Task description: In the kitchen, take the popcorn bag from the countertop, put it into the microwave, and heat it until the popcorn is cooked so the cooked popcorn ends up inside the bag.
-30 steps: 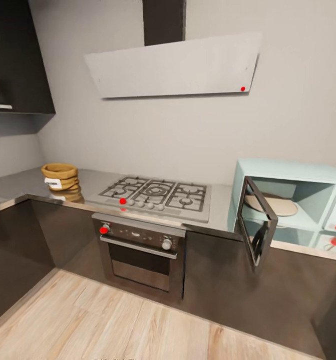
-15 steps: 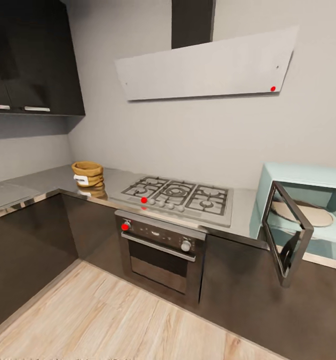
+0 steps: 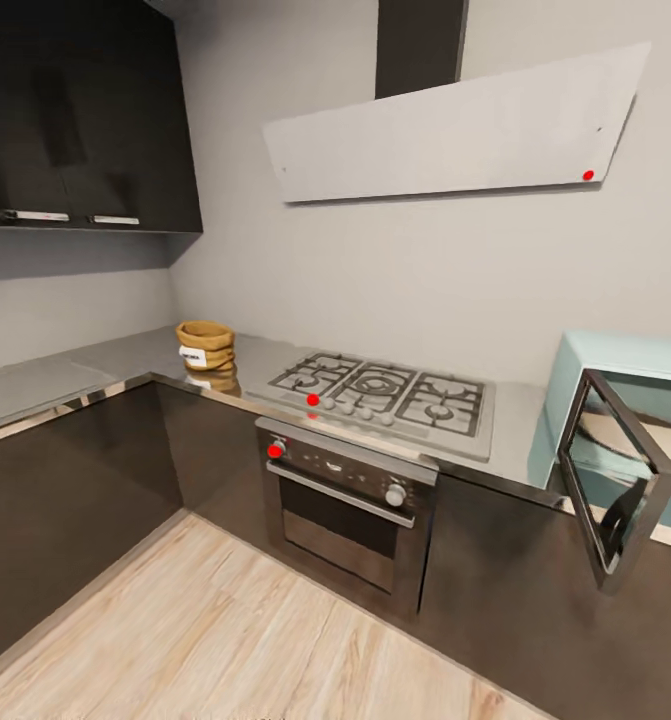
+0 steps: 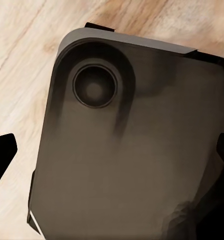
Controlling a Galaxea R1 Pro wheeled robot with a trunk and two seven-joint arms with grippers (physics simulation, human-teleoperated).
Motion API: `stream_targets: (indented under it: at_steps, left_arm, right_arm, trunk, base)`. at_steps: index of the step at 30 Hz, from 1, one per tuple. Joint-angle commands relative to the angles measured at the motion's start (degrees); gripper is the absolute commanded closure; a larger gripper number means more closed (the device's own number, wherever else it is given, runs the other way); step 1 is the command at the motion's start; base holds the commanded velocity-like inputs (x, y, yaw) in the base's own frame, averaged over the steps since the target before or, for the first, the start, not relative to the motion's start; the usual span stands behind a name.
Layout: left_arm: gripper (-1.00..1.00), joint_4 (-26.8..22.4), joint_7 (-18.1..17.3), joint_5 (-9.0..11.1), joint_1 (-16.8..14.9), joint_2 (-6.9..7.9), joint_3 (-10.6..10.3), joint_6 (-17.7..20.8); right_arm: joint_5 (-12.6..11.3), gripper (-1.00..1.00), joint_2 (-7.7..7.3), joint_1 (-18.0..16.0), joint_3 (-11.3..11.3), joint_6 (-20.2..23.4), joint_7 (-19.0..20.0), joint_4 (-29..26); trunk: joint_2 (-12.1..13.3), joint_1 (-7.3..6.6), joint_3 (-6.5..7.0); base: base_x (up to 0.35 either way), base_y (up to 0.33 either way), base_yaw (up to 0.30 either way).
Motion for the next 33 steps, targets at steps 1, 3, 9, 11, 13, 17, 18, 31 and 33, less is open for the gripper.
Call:
stream_targets:
  at_steps: [1,3,9,11,13,17,18,31,33]
  left_arm:
    - [-1.0,-0.06,-0.01,0.32,0.02,-0.03,0.15,-0.09]
    - [-1.0,-0.06,-0.03,0.32,0.02,-0.01,0.15,-0.09]
    - [-1.0,-0.06,-0.03,0.32,0.02,-0.03,0.15,-0.09]
    - [-1.0,-0.06,-0.03,0.32,0.02,-0.02,0.15,-0.09]
    - [-1.0,-0.06,-0.03,0.32,0.01,-0.01,0.15,-0.09]
    - [-1.0,-0.06,-0.03,0.32,0.02,0.05,0.15,-0.09]
    - [-1.0,-0.06,-0.03,0.32,0.02,0.05,0.15,-0.09]
    - [-1.0,-0.06,-0.03,0.32,0.02,0.01,0.1,-0.09]
    - [-1.0,-0.06,-0.03,0.32,0.02,-0.02,0.07,-0.09]
  right_arm:
    - [0.27,-1.0,0.0,-0.08,0.19,-0.38,0.1,0.19]
    - [0.27,-1.0,0.0,-0.09,0.18,-0.38,0.1,0.19]
    - [0.27,-1.0,0.01,-0.08,0.23,-0.38,0.1,0.19]
    - [0.27,-1.0,0.03,-0.1,0.25,-0.38,0.1,0.19]
    - [0.27,-1.0,0.02,-0.09,0.22,-0.38,0.1,0.19]
    - [0.19,-1.0,0.01,-0.09,0.18,-0.38,0.1,0.19]
    - [0.19,-1.0,0.01,-0.1,0.18,-0.38,0.1,0.19]
    - [0.18,-1.0,-0.05,-0.11,0.18,-0.38,0.04,0.19]
    - [0.18,-1.0,-0.01,-0.09,0.21,-0.38,0.05,0.19]
  trunk:
    - [-0.03,0.0,-0.05]
    - [-0.03,0.0,-0.05]
    - [-0.03,0.0,-0.05]
    - [-0.03,0.0,-0.05]
    - [-0.03,0.0,-0.05]
    - [-0.03,0.0,-0.05]
    - [-0.03,0.0,-0.05]
    - [-0.03,0.0,-0.05]
    - [-0.03,0.0,-0.05]
  base:
    - [0.0,0.0,0.272]
    - [0.0,0.0,0.275]
    - [0.0,0.0,0.276]
    - [0.0,0.0,0.277]
    - [0.0,0.0,0.277]
    - [0.0,0.0,0.277]
    - [0.0,0.0,0.277]
    - [0.0,0.0,0.277]
    - [0.0,0.0,0.277]
